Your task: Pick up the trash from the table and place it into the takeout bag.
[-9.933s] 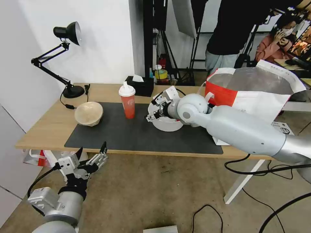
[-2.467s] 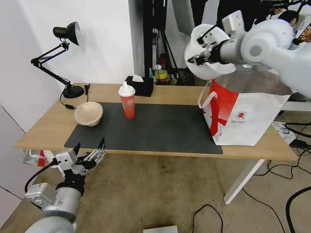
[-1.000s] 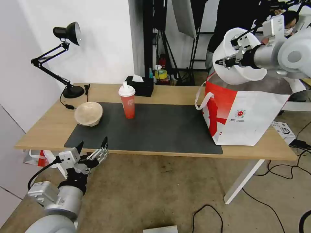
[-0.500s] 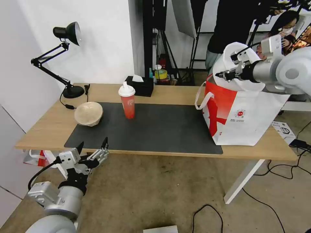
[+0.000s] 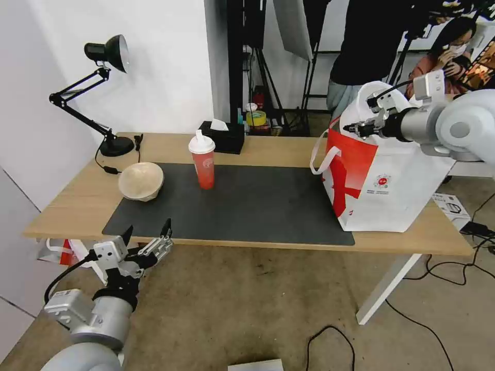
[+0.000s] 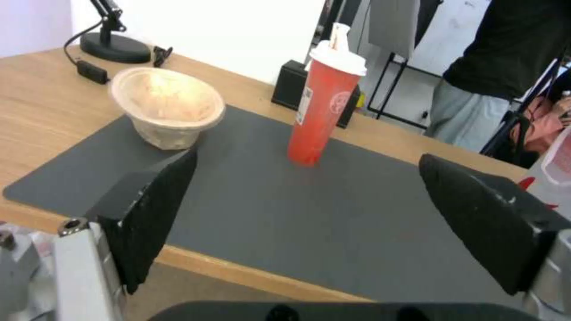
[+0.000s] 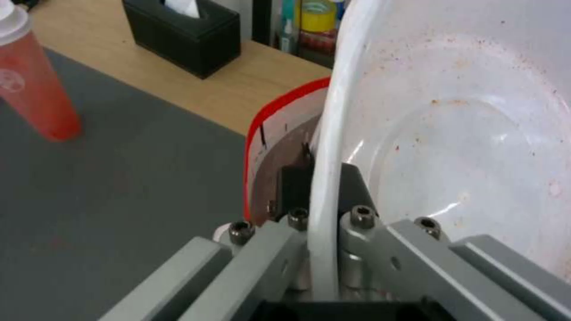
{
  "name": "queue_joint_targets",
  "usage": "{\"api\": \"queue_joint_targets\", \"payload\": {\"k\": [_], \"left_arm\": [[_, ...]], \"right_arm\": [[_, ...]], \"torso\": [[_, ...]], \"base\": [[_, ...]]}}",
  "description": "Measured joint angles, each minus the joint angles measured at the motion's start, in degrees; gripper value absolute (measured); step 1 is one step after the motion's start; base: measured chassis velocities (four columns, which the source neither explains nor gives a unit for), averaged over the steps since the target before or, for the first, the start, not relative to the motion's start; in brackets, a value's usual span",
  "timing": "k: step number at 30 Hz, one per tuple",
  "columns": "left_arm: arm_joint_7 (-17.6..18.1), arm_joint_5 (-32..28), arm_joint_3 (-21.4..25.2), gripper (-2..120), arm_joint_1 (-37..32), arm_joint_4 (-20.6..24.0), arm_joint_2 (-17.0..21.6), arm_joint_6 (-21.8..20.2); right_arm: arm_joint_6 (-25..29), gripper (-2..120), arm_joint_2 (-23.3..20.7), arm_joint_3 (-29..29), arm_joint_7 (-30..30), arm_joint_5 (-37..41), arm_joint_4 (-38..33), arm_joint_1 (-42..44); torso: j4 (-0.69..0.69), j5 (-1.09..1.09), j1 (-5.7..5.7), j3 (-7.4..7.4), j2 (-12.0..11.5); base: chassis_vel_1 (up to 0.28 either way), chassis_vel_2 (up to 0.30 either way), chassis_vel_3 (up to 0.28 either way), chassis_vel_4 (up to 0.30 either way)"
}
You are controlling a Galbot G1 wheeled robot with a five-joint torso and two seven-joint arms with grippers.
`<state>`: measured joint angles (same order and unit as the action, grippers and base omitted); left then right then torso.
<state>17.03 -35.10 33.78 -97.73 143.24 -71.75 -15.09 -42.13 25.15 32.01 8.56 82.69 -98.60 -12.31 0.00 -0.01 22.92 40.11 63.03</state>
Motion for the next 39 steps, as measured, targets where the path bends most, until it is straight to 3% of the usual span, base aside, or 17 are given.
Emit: {"api": "queue_joint_targets", "payload": {"k": [8, 11, 26, 28, 30, 34, 36, 39], "left_arm": [[0.04, 0.01, 0.10, 100, -0.06, 0.00, 0.00, 0.00], [0.05, 0.02, 0.10, 100, -0.05, 0.00, 0.00, 0.00], [0.05, -0.02, 0.11, 100, 0.11, 0.00, 0.24, 0.00], [0.05, -0.02, 0.10, 100, 0.12, 0.00, 0.24, 0.00], [0.06, -0.03, 0.19, 100, 0.09, 0.00, 0.21, 0.00], [0.11, -0.03, 0.37, 100, -0.08, 0.00, 0.20, 0.00], [0.13, -0.05, 0.54, 100, -0.26, 0.00, 0.18, 0.00], [0.15, -0.05, 0.58, 100, -0.41, 0.00, 0.11, -0.01]], "right_arm": [[0.00, 0, 1.24, -0.66, 0.03, -0.52, 0.52, 0.47], [0.00, 6, 1.93, -0.94, 0.32, -0.34, 0.96, 0.28], [0.00, 63, 2.61, 0.81, 2.40, 1.62, 1.47, -2.89], [0.00, 67, 2.56, 0.84, 2.42, 1.58, 1.41, -2.93], [0.00, 78, 2.32, 0.93, 2.40, 1.35, 1.13, -2.95], [0.00, 86, 2.11, 1.10, 2.24, 0.96, 0.99, -3.00], [0.00, 97, 2.05, 1.18, 2.22, 0.79, 0.82, -3.15], [0.00, 100, 1.98, 1.26, 2.24, 0.77, 0.60, -3.28]], "torso": [[0.00, 0.00, 0.00, 0.00, 0.00], [0.00, 0.00, 0.00, 0.00, 0.00], [0.00, 0.00, 0.00, 0.00, 0.00], [0.00, 0.00, 0.00, 0.00, 0.00], [0.00, 0.00, 0.00, 0.00, 0.00], [0.00, 0.01, 0.00, 0.00, 0.00], [0.00, 0.01, 0.00, 0.00, 0.00], [0.00, 0.00, 0.00, 0.00, 0.00]], "base": [[0.000, 0.000, 0.000, 0.000], [0.000, 0.000, 0.000, 0.000], [0.000, 0.000, 0.000, 0.000], [0.000, 0.000, 0.000, 0.000], [0.000, 0.000, 0.000, 0.000], [0.000, 0.000, 0.000, 0.000], [0.000, 0.000, 0.000, 0.000], [0.000, 0.000, 0.000, 0.000]]}}
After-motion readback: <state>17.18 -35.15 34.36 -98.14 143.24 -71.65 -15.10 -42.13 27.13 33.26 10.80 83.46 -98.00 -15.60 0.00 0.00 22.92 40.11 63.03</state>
